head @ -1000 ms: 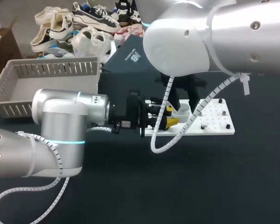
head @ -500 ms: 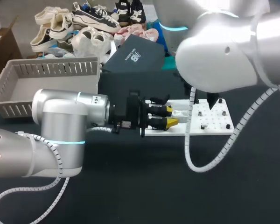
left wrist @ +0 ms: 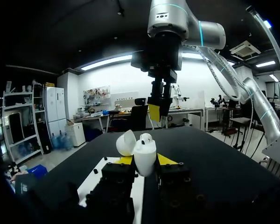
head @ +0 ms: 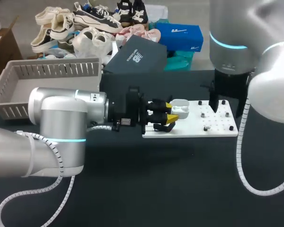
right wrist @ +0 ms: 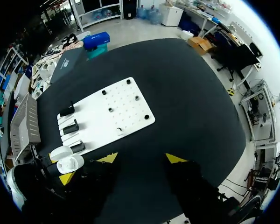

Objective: Pick up each earbud case from the left stands, insert the matching earbuds, close the lid, and place the case in the box.

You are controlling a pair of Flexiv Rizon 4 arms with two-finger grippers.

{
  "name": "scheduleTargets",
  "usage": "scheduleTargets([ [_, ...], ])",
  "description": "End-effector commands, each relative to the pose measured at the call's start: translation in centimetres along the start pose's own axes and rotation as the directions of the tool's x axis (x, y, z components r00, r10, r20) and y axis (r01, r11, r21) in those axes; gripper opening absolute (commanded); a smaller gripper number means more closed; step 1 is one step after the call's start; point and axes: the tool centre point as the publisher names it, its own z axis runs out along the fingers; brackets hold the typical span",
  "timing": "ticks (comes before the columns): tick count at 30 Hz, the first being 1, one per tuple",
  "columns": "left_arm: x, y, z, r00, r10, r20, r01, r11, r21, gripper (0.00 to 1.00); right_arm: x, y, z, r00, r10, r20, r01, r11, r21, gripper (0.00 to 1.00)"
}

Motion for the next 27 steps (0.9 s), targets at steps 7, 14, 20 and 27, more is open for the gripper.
scheduleTargets([
  [7,-0.9,-0.8,0.0,1.0,0.002,0.002,-0.002,0.999,-0.054,0.0,0.0,0.2,1.8,0.994,-0.105,0.011,0.103,0.942,-0.318,0.54],
  [14,-1.4,-1.6,-2.0,1.0,0.013,0.007,-0.013,0.998,-0.056,0.0,0.5,0.6,2.8,0.986,-0.168,0.014,0.164,0.932,-0.324,0.49],
  [20,-1.0,-2.1,-2.3,1.0,0.016,0.001,-0.016,1.0,-0.005,0.0,0.9,1.1,3.1,0.979,-0.203,0.028,0.201,0.929,-0.31,0.51],
  [27,-0.9,-2.0,-2.5,1.0,0.014,0.001,-0.014,1.0,0.002,0.0,1.8,2.1,3.3,0.962,-0.271,0.043,0.271,0.919,-0.287,0.55],
])
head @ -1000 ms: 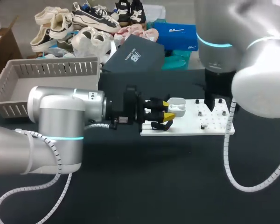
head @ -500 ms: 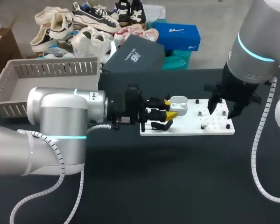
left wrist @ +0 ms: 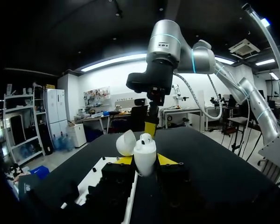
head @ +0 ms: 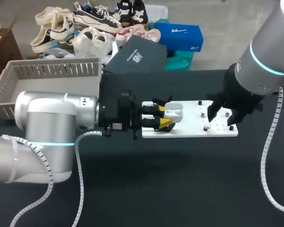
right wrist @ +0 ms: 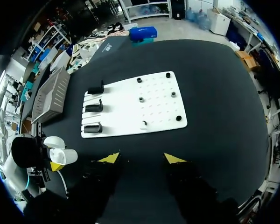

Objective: Pick up each earbud case from the left stands, insert the matching earbuds, close the lid, and place the case in the box.

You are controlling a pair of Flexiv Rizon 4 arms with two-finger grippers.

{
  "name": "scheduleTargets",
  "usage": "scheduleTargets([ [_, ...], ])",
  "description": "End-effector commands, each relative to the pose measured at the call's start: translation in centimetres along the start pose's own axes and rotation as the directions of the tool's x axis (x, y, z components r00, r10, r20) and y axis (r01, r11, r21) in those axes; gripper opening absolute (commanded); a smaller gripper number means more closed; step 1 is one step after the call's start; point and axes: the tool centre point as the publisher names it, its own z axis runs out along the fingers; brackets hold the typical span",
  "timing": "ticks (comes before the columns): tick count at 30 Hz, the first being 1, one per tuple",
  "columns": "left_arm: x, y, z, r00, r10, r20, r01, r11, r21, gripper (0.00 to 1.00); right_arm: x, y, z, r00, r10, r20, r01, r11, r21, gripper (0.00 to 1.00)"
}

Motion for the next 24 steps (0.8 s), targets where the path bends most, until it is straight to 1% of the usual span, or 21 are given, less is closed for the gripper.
scheduleTargets([
  [1,0.1,0.3,0.0,1.0,0.0,0.001,0.0,1.0,0.01,0.0,0.0,0.8,0.8,1.0,-0.006,0.003,0.006,1.0,0.019,0.6],
  [2,0.1,0.3,0.0,1.0,0.0,0.001,0.0,1.0,0.01,0.0,0.0,0.8,0.9,1.0,-0.005,0.004,0.005,1.0,0.021,0.64],
  [3,0.1,0.3,0.0,1.0,0.0,0.001,0.0,1.0,0.01,0.0,-0.3,0.9,1.4,1.0,0.002,0.004,-0.002,1.0,0.025,0.66],
  [8,0.1,0.3,0.0,1.0,0.0,0.001,0.0,1.0,0.01,0.0,-1.0,0.9,3.5,1.0,0.022,-0.005,-0.022,0.999,0.037,0.61],
  [13,0.1,0.3,0.0,1.0,0.0,0.001,0.0,1.0,0.01,0.0,-1.4,0.7,4.7,0.999,0.037,0.0,-0.037,0.999,0.038,0.56],
  [17,0.1,0.3,0.0,1.0,0.0,0.001,0.0,1.0,0.01,0.0,-1.5,0.4,5.6,0.999,0.044,0.0,-0.043,0.998,0.036,0.49],
  [24,0.1,0.3,0.0,1.0,0.0,0.001,0.0,1.0,0.01,0.0,-1.9,-0.1,6.9,0.997,0.08,-0.008,-0.079,0.996,0.05,0.48],
])
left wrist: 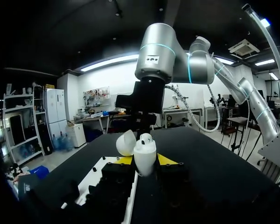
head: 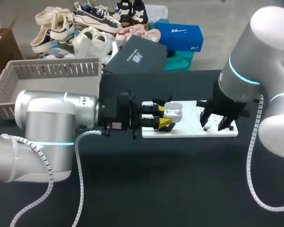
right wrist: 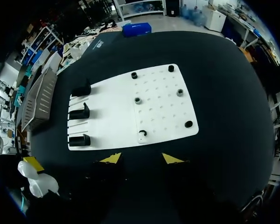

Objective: Pick up each earbud case from the left stands, insert the matching earbuds, close the lid, and place the case in the box.

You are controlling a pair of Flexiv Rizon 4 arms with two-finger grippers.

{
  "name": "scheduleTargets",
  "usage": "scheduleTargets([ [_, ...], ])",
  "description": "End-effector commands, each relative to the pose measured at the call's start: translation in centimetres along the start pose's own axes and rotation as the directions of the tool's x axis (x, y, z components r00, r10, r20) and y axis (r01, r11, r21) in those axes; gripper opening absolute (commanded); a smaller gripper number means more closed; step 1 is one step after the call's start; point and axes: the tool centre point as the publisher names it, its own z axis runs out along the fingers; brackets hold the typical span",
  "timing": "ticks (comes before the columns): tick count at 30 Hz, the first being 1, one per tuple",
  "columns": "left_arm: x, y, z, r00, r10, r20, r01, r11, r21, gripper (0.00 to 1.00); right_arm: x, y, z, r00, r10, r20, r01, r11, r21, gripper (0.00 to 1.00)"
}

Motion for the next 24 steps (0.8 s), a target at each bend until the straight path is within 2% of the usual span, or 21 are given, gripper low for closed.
scheduleTargets([
  [1,0.1,0.1,0.0,1.0,0.0,0.001,0.0,1.0,0.005,0.0,-0.4,0.1,1.0,1.0,0.024,0.013,-0.024,1.0,0.011,0.48],
  [24,0.1,0.1,0.0,1.0,0.0,0.001,0.0,1.0,0.005,0.0,-1.7,0.1,3.0,0.997,0.075,-0.007,-0.075,0.997,-0.006,0.41],
])
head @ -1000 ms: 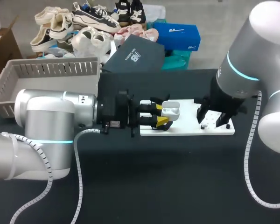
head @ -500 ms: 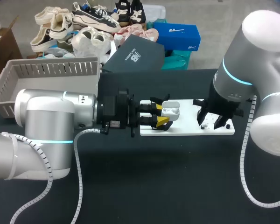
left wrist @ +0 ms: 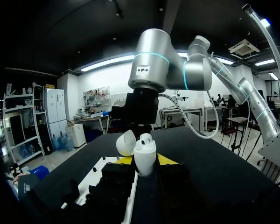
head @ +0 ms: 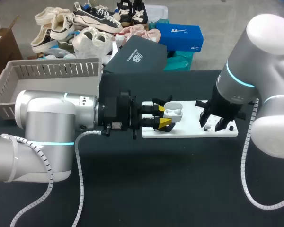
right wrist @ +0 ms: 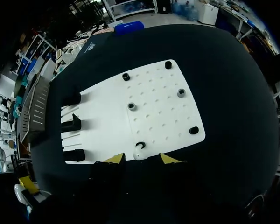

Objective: Pick up each earbud case from the left stands, insert the matching earbuds, close the lid, and place the case in the box.

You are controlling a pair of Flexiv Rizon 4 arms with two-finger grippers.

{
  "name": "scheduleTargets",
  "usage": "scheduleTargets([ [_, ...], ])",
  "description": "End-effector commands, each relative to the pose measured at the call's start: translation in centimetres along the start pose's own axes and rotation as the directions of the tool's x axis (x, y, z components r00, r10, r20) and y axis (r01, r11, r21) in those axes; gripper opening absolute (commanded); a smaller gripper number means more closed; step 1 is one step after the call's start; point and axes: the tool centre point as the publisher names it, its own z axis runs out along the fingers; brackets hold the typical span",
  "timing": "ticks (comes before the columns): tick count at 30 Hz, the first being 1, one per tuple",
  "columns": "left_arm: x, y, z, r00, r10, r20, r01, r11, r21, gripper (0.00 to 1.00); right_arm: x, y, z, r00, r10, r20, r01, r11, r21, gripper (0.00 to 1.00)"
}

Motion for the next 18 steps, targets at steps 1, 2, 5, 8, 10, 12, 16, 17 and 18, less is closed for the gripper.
scheduleTargets([
  [1,0.07,0.12,0.02,1.0,0.0,0.001,0.0,1.0,0.004,0.0,-0.33,0.21,0.55,1.0,0.003,-0.004,-0.003,1.0,0.0,0.39],
  [2,0.07,0.12,0.02,1.0,0.0,0.001,0.0,1.0,0.004,0.0,-0.36,0.26,0.64,1.0,0.004,-0.004,-0.004,1.0,0.0,0.39],
  [5,0.07,0.12,0.02,1.0,0.0,0.001,0.0,1.0,0.004,0.0,-0.39,0.36,0.79,1.0,0.007,-0.006,-0.007,1.0,0.002,0.39],
  [8,0.07,0.12,0.02,1.0,0.0,0.001,0.0,1.0,0.004,0.0,-0.44,0.36,0.9,1.0,0.01,-0.009,-0.01,1.0,0.001,0.39],
  [10,0.07,0.12,0.02,1.0,0.0,0.001,0.0,1.0,0.004,0.0,-0.43,0.33,0.99,1.0,0.011,-0.012,-0.011,1.0,0.002,0.39],
  [12,0.07,0.12,0.02,1.0,0.0,0.001,0.0,1.0,0.004,0.0,-0.42,0.28,1.09,1.0,0.014,-0.016,-0.014,1.0,0.002,0.39],
  [16,0.07,0.12,0.02,1.0,0.0,0.001,0.0,1.0,0.004,0.0,-0.46,0.22,1.21,1.0,0.019,-0.019,-0.019,1.0,0.002,0.38],
  [17,0.07,0.12,0.02,1.0,0.0,0.001,0.0,1.0,0.004,0.0,-0.47,0.22,1.23,1.0,0.02,-0.019,-0.02,1.0,0.002,0.37],
  [18,0.07,0.12,0.02,1.0,0.0,0.001,0.0,1.0,0.004,0.0,-0.47,0.22,1.24,1.0,0.021,-0.02,-0.021,1.0,0.002,0.37],
])
